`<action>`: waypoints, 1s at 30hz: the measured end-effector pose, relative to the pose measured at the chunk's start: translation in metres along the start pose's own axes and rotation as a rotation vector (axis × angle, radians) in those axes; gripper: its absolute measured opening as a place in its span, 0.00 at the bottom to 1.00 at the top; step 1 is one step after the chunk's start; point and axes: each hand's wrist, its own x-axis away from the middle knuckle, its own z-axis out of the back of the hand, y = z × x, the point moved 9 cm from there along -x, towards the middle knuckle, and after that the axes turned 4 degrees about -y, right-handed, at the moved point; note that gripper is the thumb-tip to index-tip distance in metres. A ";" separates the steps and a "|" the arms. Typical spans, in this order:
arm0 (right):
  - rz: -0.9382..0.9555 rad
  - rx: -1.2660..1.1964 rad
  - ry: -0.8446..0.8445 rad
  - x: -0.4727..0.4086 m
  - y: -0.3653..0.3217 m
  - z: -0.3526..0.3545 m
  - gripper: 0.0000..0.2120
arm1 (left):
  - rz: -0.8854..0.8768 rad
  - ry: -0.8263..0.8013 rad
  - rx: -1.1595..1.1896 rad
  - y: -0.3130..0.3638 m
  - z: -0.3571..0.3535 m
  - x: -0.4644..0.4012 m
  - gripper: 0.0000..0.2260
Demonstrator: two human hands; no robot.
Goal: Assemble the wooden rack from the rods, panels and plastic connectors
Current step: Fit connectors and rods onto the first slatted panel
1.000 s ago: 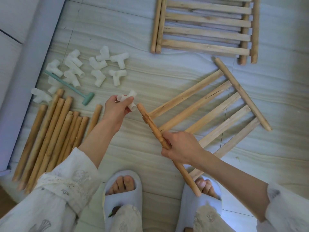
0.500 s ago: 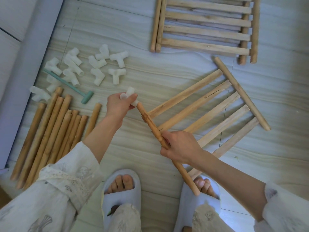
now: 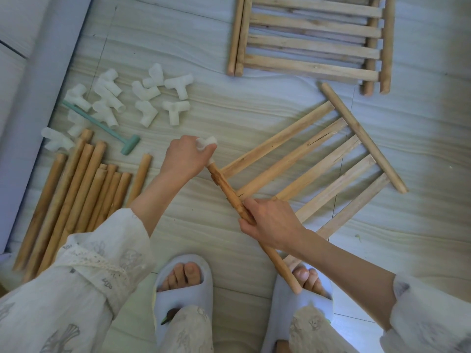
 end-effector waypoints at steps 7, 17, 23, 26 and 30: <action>-0.009 0.035 -0.036 0.000 -0.005 0.001 0.08 | 0.002 -0.012 0.008 0.002 0.003 0.003 0.21; -0.064 0.181 -0.100 0.010 0.020 0.016 0.08 | -0.022 -0.071 0.220 -0.006 -0.016 0.018 0.16; -0.116 0.311 -0.341 0.022 0.057 -0.016 0.06 | -0.036 -0.458 0.137 -0.015 -0.076 0.044 0.10; -0.159 0.314 -0.369 0.024 0.070 -0.016 0.06 | -0.006 -0.634 0.362 -0.015 -0.085 0.050 0.06; -0.210 0.290 -0.382 0.018 0.081 -0.021 0.11 | -0.004 -0.477 0.291 -0.020 -0.074 0.034 0.16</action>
